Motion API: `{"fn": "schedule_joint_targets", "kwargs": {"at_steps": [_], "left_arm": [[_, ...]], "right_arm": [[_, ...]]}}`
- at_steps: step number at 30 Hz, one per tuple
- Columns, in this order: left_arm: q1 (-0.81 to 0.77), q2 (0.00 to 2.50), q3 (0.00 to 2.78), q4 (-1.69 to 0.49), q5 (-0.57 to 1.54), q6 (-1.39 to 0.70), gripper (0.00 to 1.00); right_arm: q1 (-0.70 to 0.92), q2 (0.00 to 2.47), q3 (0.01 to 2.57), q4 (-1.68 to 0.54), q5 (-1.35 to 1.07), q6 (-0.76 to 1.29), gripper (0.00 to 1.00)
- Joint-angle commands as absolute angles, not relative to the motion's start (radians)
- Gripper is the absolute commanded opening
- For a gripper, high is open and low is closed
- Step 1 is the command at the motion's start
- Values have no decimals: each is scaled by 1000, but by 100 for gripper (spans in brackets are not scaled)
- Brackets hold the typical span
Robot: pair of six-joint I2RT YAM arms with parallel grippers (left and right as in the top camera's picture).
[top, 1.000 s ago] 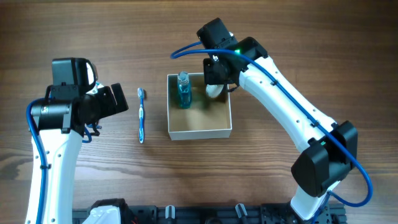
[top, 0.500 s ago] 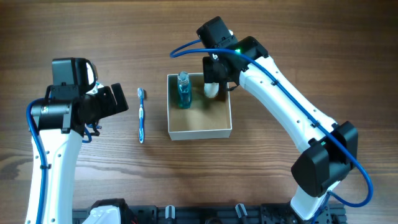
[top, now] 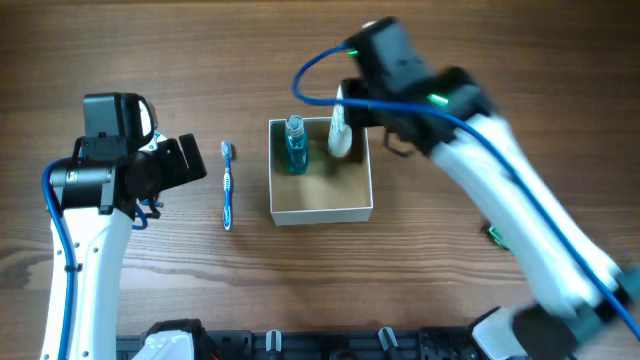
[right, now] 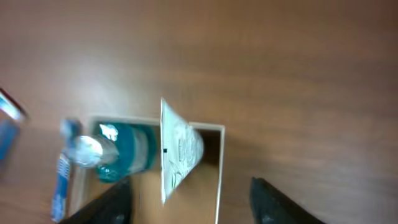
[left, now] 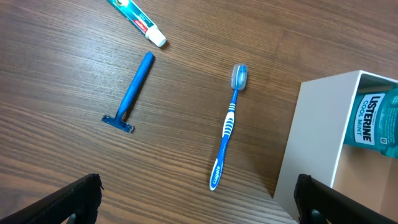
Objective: Pack container
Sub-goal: 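Lower the tube upright into the box and open the right gripper, then move the right gripper to the green Dettol soap and grasp it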
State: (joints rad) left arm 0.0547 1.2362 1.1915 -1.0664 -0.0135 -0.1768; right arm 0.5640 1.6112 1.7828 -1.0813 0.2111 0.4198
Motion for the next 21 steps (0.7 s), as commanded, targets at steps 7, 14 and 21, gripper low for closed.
{"fn": "schedule_joint_targets", "kwargs": {"at_steps": [7, 14, 21], "left_arm": [[62, 1240, 1211, -1067, 3, -164, 100], [62, 1240, 1211, -1066, 3, -164, 100], [62, 1240, 1211, -1066, 3, -164, 100]], "right_arm": [[175, 1436, 1789, -1327, 223, 758, 100], [-58, 1436, 1599, -1375, 162, 706, 100], [-227, 1435, 1307, -1240, 80, 661, 100]]}}
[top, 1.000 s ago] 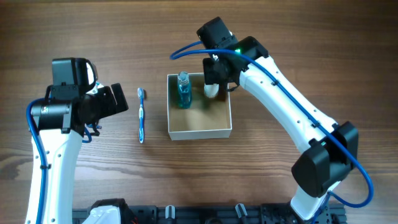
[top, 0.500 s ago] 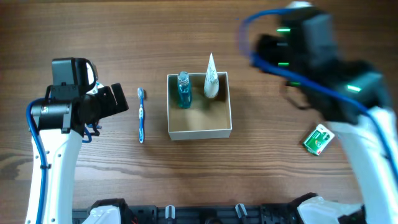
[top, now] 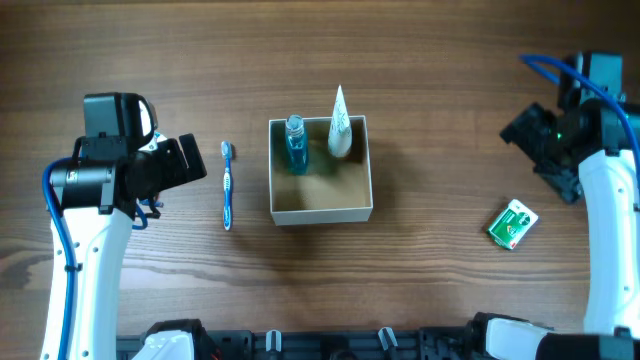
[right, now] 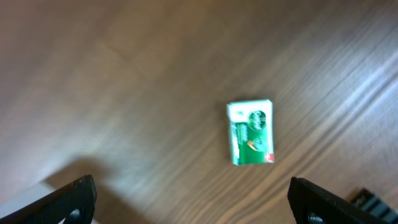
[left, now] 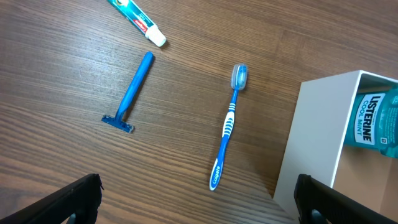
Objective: Pack container
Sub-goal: 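Move the right gripper to the green Dettol soap and grasp it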
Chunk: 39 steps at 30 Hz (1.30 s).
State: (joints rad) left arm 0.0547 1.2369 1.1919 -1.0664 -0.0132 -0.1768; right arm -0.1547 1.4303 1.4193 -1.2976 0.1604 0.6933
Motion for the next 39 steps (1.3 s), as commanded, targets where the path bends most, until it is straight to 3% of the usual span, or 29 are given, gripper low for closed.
{"fn": "schedule_joint_targets", "kwargs": {"at_steps": [1, 10, 20, 33, 39], "left_arm": [[62, 1240, 1211, -1066, 3, -164, 100], [62, 1240, 1211, -1066, 3, -164, 100], [62, 1240, 1211, -1068, 3, -165, 100], [62, 1240, 1211, -1071, 3, -164, 100], [62, 1240, 1211, -1071, 3, -165, 100]], "right_arm": [[-252, 1435, 1267, -1211, 57, 645, 100], [-422, 1435, 1008, -1047, 17, 566, 100], [-428, 1436, 745, -710, 25, 519, 100], [-428, 1437, 626, -485, 25, 443, 100], [-428, 1446, 626, -490, 25, 444, 90]]}}
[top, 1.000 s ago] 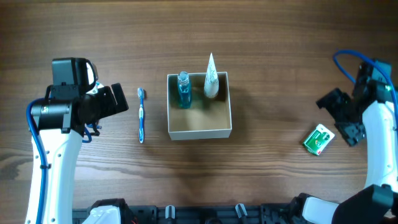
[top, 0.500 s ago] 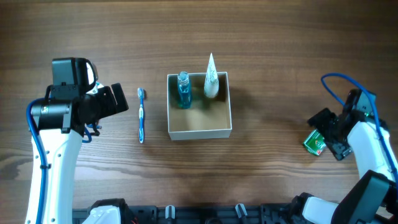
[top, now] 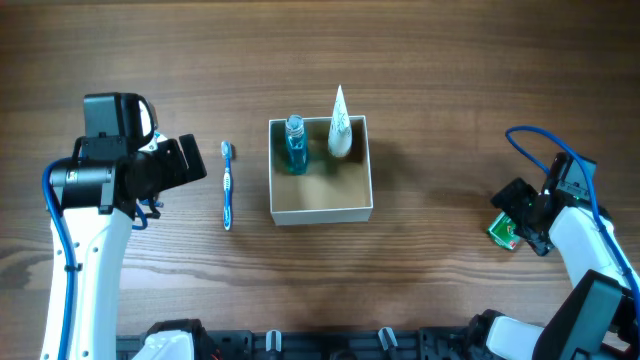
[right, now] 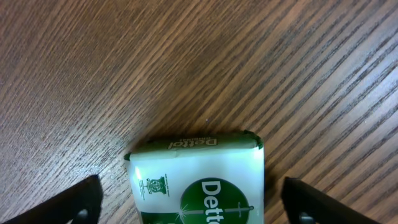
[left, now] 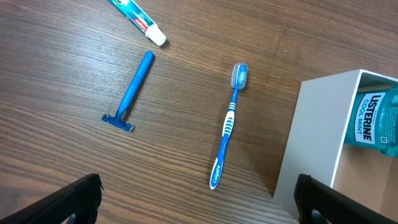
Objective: Pack container
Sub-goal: 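Move the right gripper to the green Dettol soap and grasp it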
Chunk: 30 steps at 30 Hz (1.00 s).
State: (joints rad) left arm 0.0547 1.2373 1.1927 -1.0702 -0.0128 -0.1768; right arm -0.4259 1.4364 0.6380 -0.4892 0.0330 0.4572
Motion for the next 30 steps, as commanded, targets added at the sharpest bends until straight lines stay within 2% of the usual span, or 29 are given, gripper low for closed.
{"fn": "schedule_joint_targets", "kwargs": {"at_steps": [1, 11, 13, 20, 24, 26, 30], "left_arm": [[62, 1240, 1211, -1072, 3, -165, 100], [62, 1240, 1211, -1072, 3, -165, 100], [62, 1240, 1211, -1072, 3, -164, 100], [62, 1240, 1211, -1080, 3, -165, 100], [62, 1240, 1211, -1082, 3, -164, 100], [62, 1240, 1211, -1082, 3, -164, 100], [62, 1240, 1211, -1082, 3, -164, 100]], "right_arm": [[-428, 1452, 626, -492, 25, 444, 91], [-428, 1523, 626, -491, 24, 445, 91], [-428, 1523, 626, -493, 24, 445, 89], [-428, 1522, 626, -495, 22, 445, 59], [-427, 1522, 627, -494, 13, 445, 55], [-427, 1521, 629, -493, 1, 444, 45], [-426, 1508, 665, -517, -41, 445, 36]]}}
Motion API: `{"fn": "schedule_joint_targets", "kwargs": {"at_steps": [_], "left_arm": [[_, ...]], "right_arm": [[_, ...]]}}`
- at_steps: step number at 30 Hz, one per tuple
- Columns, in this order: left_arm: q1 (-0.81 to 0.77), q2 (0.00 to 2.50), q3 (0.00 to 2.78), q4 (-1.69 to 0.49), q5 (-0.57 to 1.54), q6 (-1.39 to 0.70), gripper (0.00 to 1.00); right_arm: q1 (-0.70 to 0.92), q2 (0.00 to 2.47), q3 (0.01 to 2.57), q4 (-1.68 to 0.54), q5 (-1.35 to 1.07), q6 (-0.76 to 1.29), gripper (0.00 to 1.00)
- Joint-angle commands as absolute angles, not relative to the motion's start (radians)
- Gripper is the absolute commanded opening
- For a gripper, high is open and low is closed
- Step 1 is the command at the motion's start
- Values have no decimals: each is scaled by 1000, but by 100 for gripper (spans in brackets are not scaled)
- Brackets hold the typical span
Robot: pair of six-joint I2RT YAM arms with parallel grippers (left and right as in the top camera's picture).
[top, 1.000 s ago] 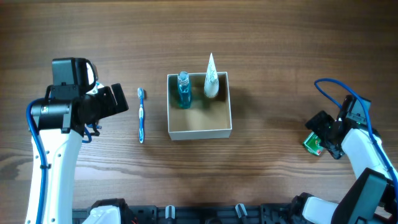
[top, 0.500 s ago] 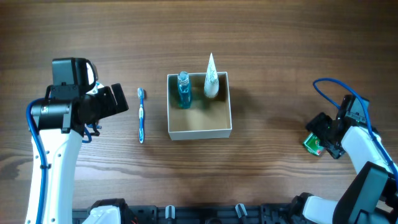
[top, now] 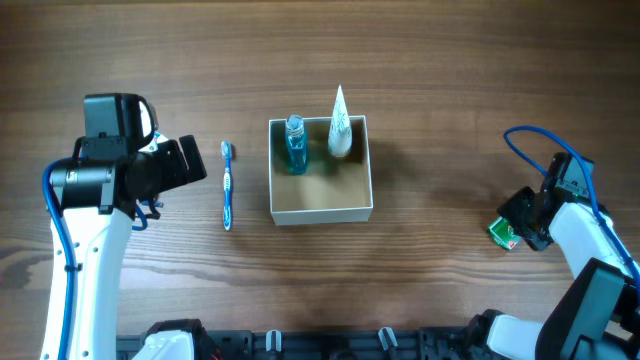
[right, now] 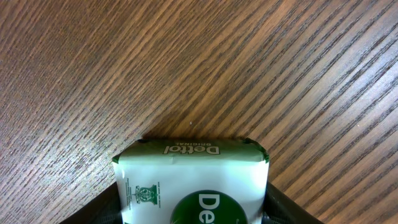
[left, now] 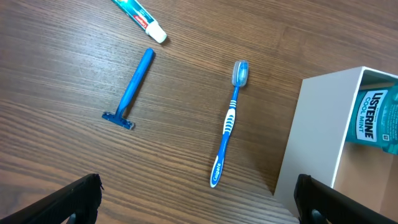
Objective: Pack container
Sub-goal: 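Move the right gripper to the green Dettol soap and grasp it, then carry the soap into the box and release it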
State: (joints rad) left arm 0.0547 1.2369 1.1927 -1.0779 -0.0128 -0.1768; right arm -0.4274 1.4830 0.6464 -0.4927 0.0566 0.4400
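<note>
The white box [top: 320,205] stands mid-table with a teal Listerine bottle [top: 294,145] and a white tube [top: 339,135] upright inside. A green-and-white Dettol soap pack [right: 193,177] lies on the table at the far right [top: 502,233]. My right gripper [right: 193,210] is down on it, with dark fingers [right: 112,208] pressed against both of its sides. My left gripper [left: 199,205] hangs open left of the box, above a blue toothbrush [left: 228,124]. A blue razor [left: 132,87] and a toothpaste tube [left: 140,14] lie further left.
The box's near half [top: 322,195] holds nothing. In the overhead view the toothbrush [top: 227,185] lies just left of the box, and the left arm's body [top: 115,165] covers the razor and toothpaste. The table's front rail [top: 320,345] runs along the bottom.
My right gripper's fingers stood wide apart on either side of the soap pack. Now they press against its two sides. The left arm and the box have not moved.
My right gripper was open over the box, with the white tube standing inside. Then it was over at the right side, high above the soap. Then it was low over the soap with fingers spread, and now it grips the pack. The left arm stayed put.
</note>
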Motion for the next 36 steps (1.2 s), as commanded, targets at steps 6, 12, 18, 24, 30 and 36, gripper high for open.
{"fn": "schedule_joint_targets", "kwargs": {"at_steps": [6, 12, 18, 24, 30, 36], "left_arm": [[62, 1240, 1211, -1082, 3, -164, 100], [62, 1240, 1211, -1082, 3, -164, 100], [62, 1240, 1211, -1082, 3, -165, 100], [62, 1240, 1211, -1082, 3, -165, 100], [62, 1240, 1211, -1081, 3, -164, 100], [62, 1240, 1211, -1082, 3, -164, 100]], "right_arm": [[-412, 1417, 834, -662, -80, 444, 15], [-277, 1284, 1117, -836, -83, 282, 4], [63, 1206, 1308, -900, -167, -196, 4], [417, 1200, 1312, -900, -110, -533, 4], [604, 1277, 1312, -886, -93, -610, 4], [683, 1420, 1312, -840, -52, -609, 4]]}}
